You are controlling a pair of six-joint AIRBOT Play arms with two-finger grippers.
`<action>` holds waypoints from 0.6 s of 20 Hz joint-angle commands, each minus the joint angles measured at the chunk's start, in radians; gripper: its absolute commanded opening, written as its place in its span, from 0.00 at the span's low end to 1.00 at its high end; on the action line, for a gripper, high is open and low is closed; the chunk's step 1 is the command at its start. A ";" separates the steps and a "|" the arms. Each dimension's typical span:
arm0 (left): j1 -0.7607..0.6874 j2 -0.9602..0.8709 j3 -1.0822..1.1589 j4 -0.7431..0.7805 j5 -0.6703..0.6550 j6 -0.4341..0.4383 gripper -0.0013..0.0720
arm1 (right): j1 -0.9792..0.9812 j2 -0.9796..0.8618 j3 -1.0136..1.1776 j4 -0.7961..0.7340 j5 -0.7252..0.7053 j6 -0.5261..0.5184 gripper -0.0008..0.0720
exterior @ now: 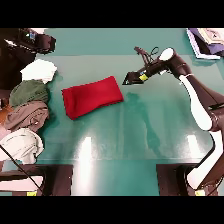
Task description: Fold the shirts.
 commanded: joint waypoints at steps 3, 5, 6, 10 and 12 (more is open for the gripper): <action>-0.001 -0.001 -0.003 -0.023 0.003 0.000 0.05 | -0.011 -0.206 0.126 0.126 0.130 0.061 0.88; -0.001 -0.001 -0.003 -0.023 -0.007 0.000 0.05 | 0.019 -0.258 0.180 0.167 0.117 0.078 0.88; -0.001 -0.001 -0.003 -0.024 -0.011 0.000 0.05 | 0.037 -0.277 0.200 0.185 0.101 0.079 0.88; -0.001 -0.001 -0.003 -0.031 -0.012 0.000 0.05 | 0.110 -0.286 0.209 0.204 -0.007 0.079 0.87; -0.001 -0.001 -0.003 -0.032 -0.012 0.000 0.05 | 0.138 -0.286 0.209 0.204 -0.030 0.078 0.80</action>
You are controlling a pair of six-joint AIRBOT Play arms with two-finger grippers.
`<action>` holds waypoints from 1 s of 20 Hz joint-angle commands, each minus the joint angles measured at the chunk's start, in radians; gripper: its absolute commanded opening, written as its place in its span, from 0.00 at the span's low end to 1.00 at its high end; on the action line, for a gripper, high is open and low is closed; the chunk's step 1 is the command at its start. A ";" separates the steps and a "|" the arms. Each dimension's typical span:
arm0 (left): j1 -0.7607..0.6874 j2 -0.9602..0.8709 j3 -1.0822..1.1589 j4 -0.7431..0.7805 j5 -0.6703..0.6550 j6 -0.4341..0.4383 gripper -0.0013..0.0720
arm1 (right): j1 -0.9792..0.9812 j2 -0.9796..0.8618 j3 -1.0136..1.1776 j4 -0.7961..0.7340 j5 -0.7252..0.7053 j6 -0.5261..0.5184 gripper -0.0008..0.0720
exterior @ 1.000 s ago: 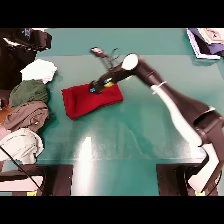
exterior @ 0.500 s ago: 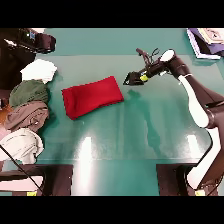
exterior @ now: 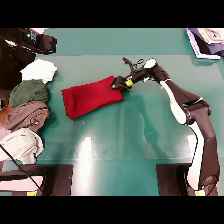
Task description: Fold the shirts.
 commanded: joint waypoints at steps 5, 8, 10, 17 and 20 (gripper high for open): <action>0.000 0.000 0.000 -0.005 -0.016 0.000 0.05 | 0.060 0.002 0.011 0.000 -0.038 -0.037 0.03; 0.000 0.000 0.000 -0.005 -0.037 0.001 0.05 | -0.012 0.082 0.010 -0.105 0.070 -0.041 0.03; 0.000 0.000 0.000 -0.005 -0.040 0.001 0.05 | -0.101 0.176 -0.028 -0.215 0.127 -0.041 0.03; 0.000 0.000 0.000 -0.007 -0.039 0.000 0.05 | -0.613 0.567 -0.413 -0.266 0.011 -0.039 0.03; 0.000 0.000 0.000 -0.012 -0.040 -0.007 0.05 | -0.843 0.683 -0.552 -0.265 -0.096 -0.036 0.03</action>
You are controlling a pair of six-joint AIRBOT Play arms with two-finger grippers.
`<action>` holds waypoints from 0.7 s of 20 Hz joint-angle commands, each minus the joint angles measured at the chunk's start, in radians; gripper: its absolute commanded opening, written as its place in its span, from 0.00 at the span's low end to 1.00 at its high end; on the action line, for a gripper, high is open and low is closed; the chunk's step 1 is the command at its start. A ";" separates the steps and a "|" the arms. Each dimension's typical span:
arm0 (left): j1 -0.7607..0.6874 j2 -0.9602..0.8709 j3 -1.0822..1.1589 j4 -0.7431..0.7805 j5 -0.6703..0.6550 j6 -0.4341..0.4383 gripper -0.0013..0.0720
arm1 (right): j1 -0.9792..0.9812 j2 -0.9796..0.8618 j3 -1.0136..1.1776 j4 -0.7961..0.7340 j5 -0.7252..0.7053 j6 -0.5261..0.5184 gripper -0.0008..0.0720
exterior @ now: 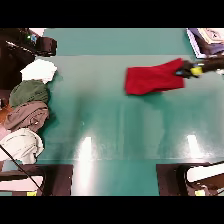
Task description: Fold the shirts.
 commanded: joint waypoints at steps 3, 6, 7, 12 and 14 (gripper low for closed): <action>0.000 0.000 0.000 -0.040 0.000 -0.009 0.05 | -0.421 0.226 -0.256 -0.010 -0.208 0.017 0.03; 0.000 0.000 0.000 -0.077 0.022 -0.011 0.05 | -0.576 0.291 -0.350 -0.010 -0.267 0.025 0.03; 0.000 0.000 0.000 -0.085 0.027 -0.011 0.05 | -0.614 0.304 -0.375 -0.010 -0.274 0.033 0.03; 0.000 0.000 0.000 -0.090 0.026 -0.010 0.05 | -0.669 0.371 -0.466 -0.201 -0.281 0.163 0.03; 0.000 0.000 0.000 -0.090 0.026 -0.008 0.05 | -0.660 0.417 -0.494 -0.328 -0.289 0.254 0.03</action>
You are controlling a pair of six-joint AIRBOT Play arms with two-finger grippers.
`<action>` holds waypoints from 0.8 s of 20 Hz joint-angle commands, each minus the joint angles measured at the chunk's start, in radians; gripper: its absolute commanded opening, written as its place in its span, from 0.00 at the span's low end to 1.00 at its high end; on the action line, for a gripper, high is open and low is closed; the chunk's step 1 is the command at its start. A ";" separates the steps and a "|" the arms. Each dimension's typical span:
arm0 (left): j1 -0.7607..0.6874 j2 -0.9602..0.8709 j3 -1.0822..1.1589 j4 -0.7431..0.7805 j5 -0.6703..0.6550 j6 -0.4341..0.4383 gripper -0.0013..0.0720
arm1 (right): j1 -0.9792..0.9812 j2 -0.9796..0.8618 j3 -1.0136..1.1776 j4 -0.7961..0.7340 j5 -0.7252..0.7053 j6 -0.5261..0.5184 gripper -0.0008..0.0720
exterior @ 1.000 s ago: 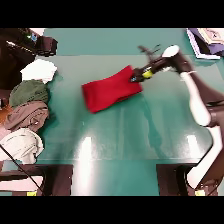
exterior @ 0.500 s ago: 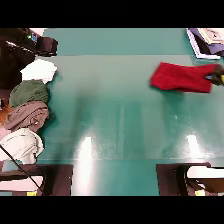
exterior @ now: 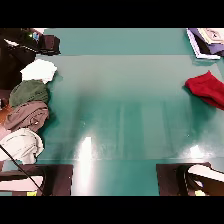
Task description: Fold the shirts.
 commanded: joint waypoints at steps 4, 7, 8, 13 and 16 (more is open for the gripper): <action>0.000 0.000 0.000 -0.006 0.003 0.003 0.05 | -0.016 0.129 -0.119 -0.192 0.017 0.144 0.03; 0.000 0.000 0.000 -0.006 0.002 0.012 0.05 | -0.011 0.161 -0.161 -0.247 0.088 0.240 0.03; 0.000 0.000 0.000 -0.006 0.002 0.012 0.05 | -0.002 0.173 -0.184 -0.261 0.087 0.254 0.03; 0.000 0.000 0.000 -0.005 -0.009 0.037 0.05 | 0.026 0.178 -0.192 -0.301 0.163 0.261 0.40; 0.000 0.000 0.000 -0.006 -0.008 0.038 0.05 | 0.026 0.179 -0.128 -0.592 0.273 0.264 0.88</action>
